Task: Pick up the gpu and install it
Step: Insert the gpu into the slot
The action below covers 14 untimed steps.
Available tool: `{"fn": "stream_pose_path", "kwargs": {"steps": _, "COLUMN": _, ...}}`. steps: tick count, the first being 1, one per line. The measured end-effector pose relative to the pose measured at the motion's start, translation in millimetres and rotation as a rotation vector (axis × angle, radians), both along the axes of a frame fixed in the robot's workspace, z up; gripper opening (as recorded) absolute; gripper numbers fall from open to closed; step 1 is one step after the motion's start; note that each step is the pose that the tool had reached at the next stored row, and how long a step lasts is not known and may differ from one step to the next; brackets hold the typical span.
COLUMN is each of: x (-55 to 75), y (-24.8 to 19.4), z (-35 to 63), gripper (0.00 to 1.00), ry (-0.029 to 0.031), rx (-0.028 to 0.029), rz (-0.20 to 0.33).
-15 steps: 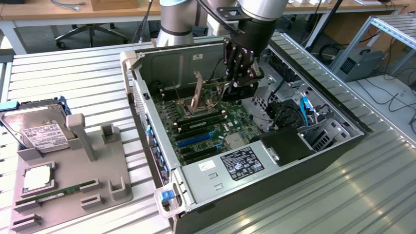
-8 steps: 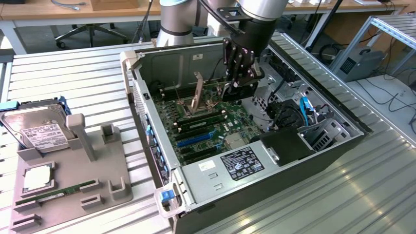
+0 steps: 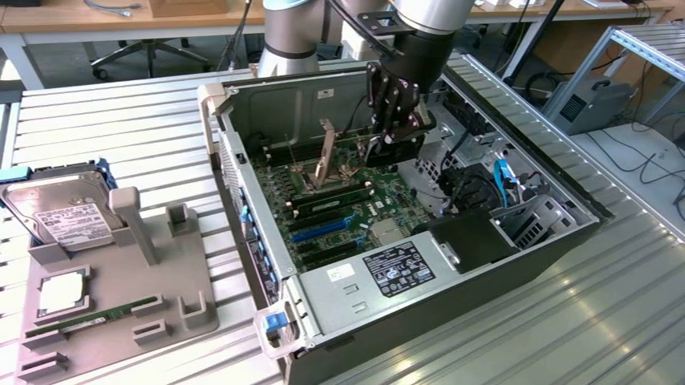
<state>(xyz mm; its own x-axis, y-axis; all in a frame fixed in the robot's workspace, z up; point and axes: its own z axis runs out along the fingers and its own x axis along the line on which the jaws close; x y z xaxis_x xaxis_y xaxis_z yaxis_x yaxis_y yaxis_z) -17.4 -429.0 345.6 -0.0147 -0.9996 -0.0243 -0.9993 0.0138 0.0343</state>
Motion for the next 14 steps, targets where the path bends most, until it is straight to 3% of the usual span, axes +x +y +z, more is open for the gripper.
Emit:
{"fn": "stream_pose_path", "kwargs": {"steps": 1, "x": 0.0, "y": 0.0, "z": 0.0, "gripper": 0.27, "ry": -0.0004, "rx": 0.0, "rz": 0.0}}
{"fn": "stream_pose_path", "kwargs": {"steps": 3, "x": 0.1, "y": 0.1, "z": -0.2, "gripper": 0.27, "ry": -0.0091, "rx": 0.0001, "rz": 0.0}}
{"fn": "stream_pose_path", "kwargs": {"steps": 6, "x": 0.0, "y": 0.0, "z": -0.5, "gripper": 0.27, "ry": -0.0335, "rx": 0.0001, "rz": 0.0}}
{"fn": "stream_pose_path", "kwargs": {"steps": 7, "x": 0.0, "y": 0.0, "z": -0.5, "gripper": 0.27, "ry": -0.0376, "rx": 0.0002, "rz": 0.0}}
{"fn": "stream_pose_path", "kwargs": {"steps": 14, "x": -0.2, "y": -0.1, "z": -0.7, "gripper": 0.27, "ry": -0.0383, "rx": 0.0, "rz": 0.0}}
